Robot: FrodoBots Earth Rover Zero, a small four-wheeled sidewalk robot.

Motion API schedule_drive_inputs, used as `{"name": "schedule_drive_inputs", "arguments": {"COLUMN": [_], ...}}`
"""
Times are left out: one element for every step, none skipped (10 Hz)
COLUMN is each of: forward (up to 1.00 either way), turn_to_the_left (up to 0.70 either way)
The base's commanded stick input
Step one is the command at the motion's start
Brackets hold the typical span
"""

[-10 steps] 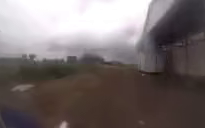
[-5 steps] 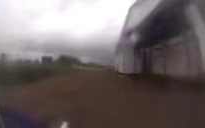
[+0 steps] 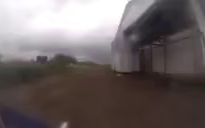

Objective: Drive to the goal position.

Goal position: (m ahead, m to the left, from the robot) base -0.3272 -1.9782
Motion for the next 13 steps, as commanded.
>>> {"name": "schedule_drive_inputs", "arguments": {"forward": [0.7,0.7,0.7,0.7,0.7,0.7,0.7,0.7,0.7,0.7,0.7,0.7,0.7], "turn_to_the_left": [0.0,0.0,0.0,0.0,0.0,0.0,0.0,0.0,0.0,0.0,0.0,0.0,0.0]}}
